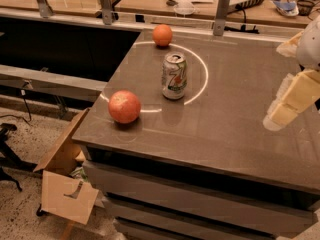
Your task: Pick 7up can
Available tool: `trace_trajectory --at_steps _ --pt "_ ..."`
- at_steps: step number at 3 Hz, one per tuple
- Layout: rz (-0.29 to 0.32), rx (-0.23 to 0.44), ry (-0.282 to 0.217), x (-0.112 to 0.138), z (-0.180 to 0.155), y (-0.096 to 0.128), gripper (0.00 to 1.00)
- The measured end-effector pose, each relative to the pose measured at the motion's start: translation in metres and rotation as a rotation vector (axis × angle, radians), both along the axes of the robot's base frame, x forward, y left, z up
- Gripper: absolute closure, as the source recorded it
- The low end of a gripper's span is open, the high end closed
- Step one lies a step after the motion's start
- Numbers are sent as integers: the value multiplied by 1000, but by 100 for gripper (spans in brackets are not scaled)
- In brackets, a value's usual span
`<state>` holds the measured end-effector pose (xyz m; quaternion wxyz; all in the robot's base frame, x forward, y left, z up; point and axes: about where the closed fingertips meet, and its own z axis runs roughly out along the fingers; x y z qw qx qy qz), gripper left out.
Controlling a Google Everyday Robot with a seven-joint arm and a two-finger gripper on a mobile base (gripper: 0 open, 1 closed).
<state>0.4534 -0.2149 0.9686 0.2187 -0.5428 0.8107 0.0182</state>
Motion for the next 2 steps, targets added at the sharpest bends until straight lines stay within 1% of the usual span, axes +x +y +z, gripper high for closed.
trace_trajectory --at_steps 1,2 --pt "-60 164 -86 25 -6 6 0" --pt "0 264 -232 65 -15 32 0"
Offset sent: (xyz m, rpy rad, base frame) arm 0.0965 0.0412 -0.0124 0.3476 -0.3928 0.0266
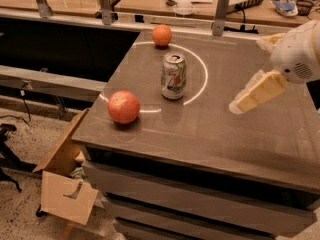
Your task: Pick 7up can
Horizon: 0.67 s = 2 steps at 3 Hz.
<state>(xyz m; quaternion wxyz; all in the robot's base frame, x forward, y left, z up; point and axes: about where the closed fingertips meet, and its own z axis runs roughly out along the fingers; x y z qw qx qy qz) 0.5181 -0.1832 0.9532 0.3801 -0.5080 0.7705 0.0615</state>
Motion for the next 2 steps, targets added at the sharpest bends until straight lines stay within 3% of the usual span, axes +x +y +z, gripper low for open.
trace_trajectory --at_steps 1,2 --pt "53 27 -59 22 -9 20 0" --pt "50 35 -70 25 -10 22 0"
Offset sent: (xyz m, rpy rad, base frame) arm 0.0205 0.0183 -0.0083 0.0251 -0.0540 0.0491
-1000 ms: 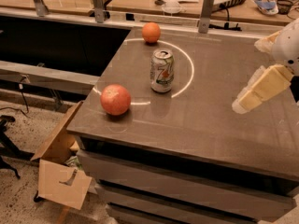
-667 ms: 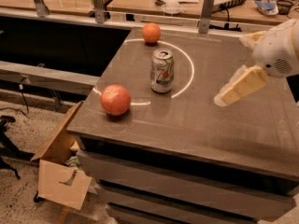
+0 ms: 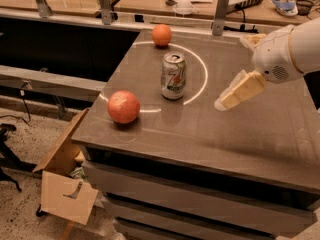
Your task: Pick 7up can
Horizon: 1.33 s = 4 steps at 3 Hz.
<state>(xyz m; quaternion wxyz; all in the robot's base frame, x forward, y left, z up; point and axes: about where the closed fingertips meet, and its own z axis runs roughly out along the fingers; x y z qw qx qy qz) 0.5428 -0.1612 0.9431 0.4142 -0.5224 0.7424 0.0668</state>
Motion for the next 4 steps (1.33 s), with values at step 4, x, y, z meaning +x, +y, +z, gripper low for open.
trace_trajectory --at_steps 4 --pt "55 260 -34 38 -52 75 0"
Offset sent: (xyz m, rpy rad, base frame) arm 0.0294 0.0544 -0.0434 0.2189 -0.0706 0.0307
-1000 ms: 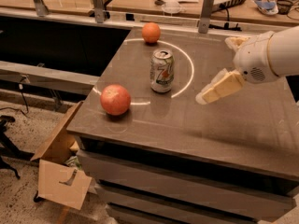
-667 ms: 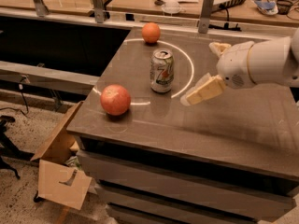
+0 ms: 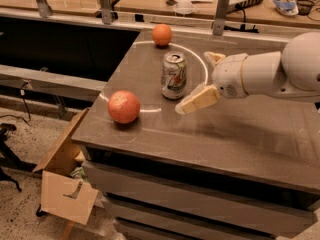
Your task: Pick 7up can
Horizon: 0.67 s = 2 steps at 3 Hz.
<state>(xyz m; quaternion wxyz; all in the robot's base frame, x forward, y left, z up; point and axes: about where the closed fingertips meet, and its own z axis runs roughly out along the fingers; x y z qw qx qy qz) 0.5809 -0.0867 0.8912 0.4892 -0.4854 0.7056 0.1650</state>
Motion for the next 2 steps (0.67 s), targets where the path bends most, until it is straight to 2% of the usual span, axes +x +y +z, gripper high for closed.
trace_trajectory --at_steps 1,2 --pt "5 94 26 14 -8 18 0" --pt "26 153 34 23 -11 34 18"
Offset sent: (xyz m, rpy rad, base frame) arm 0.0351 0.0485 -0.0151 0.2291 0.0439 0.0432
